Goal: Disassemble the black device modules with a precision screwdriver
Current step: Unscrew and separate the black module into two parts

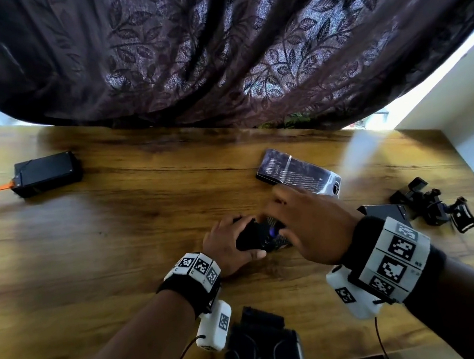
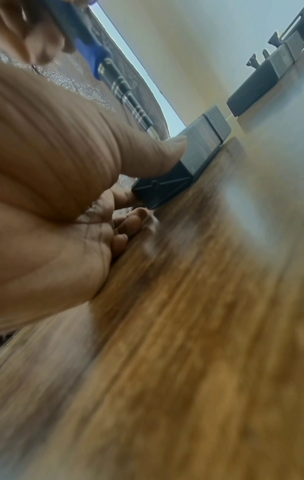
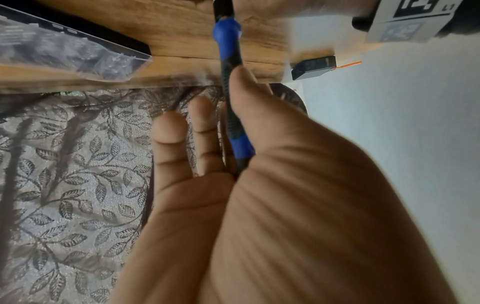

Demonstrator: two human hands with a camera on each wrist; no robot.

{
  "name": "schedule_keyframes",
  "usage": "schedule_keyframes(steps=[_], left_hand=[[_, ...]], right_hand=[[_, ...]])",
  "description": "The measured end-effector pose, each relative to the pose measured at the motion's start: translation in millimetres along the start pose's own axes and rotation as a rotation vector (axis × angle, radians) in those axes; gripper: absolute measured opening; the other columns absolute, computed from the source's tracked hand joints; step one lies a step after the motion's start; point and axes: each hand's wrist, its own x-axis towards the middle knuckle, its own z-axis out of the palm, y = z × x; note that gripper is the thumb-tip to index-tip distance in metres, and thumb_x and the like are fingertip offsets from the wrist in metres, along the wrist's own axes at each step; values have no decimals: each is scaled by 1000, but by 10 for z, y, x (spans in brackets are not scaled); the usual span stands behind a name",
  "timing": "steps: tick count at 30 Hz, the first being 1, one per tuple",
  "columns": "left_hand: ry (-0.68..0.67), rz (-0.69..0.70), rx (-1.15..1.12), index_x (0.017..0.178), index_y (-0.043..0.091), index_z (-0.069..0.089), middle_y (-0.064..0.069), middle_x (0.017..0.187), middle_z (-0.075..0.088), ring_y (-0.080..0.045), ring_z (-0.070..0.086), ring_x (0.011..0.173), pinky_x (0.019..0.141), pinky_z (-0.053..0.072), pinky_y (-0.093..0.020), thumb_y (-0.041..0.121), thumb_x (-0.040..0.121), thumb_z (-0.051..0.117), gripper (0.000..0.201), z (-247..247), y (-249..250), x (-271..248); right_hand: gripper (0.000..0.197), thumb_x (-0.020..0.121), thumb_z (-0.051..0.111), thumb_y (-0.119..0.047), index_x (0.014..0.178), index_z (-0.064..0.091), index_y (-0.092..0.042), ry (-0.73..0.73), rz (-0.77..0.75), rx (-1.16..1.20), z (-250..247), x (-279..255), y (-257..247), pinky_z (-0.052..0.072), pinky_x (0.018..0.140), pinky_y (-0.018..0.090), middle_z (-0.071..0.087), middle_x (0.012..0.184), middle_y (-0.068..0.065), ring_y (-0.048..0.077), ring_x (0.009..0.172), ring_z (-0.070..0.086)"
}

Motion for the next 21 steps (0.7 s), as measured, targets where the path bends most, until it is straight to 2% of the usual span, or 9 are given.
schedule_keyframes(steps=[2,5,6,8,11,14,16,19,21], left_hand=[[-3,0,8,158,40,24,9,162,22,-21,26,146,118,26,-45,66,83,69,92,1,1,3],[-12,2,7,158,40,23,9,163,22,-22,25,146,118,26,-45,64,84,70,91,-16,21,-4],[-11,4,6,158,40,24,9,163,22,-21,25,147,118,26,-45,63,84,70,91,-19,26,-5],[-13,4,6,158,40,24,9,163,22,-21,25,147,119,26,-45,62,84,71,90,-28,28,-10],[-10,4,10,159,39,23,9,162,22,-21,25,146,119,26,-45,63,84,70,91,-23,30,-8],[-14,1,7,158,42,23,9,162,22,-22,26,146,118,26,-45,64,84,70,91,-28,30,-8],[-18,-1,9,158,43,22,9,162,22,-22,26,145,118,25,-46,63,84,70,90,-29,37,-15],[-15,-4,14,158,41,23,9,162,22,-22,25,146,118,25,-45,62,85,70,89,-38,58,-22],[-16,-4,13,158,42,23,9,162,22,-21,25,146,119,24,-45,60,85,70,89,-45,63,-31]], right_hand=[[42,94,66,-26,131,48,-35,-3,3,26,8,-3,-12,50,77,26,45,119,-10,11,101,52],[16,101,54,-37,116,54,-32,53,70,21,6,9,-38,50,74,31,51,107,-10,13,91,57],[14,103,48,-41,109,55,-31,57,107,7,-13,17,-41,49,73,32,55,102,-10,13,88,58],[22,105,40,-46,103,55,-30,43,148,-11,-17,20,-30,50,72,33,60,98,-10,13,86,60],[25,101,50,-42,123,52,-30,50,116,27,9,-18,26,54,80,33,50,116,-6,13,100,58],[46,92,65,-25,134,47,-34,19,8,53,46,-46,54,56,84,32,41,122,-8,12,107,49],[42,92,66,-21,129,50,-34,16,9,57,51,-42,29,55,80,31,43,117,-10,10,99,51],[13,100,54,-34,113,55,-32,68,79,51,49,-17,-9,54,76,34,51,106,-11,13,88,56],[17,104,43,-42,104,56,-32,76,136,14,26,17,-17,52,75,35,59,97,-10,14,85,59]])
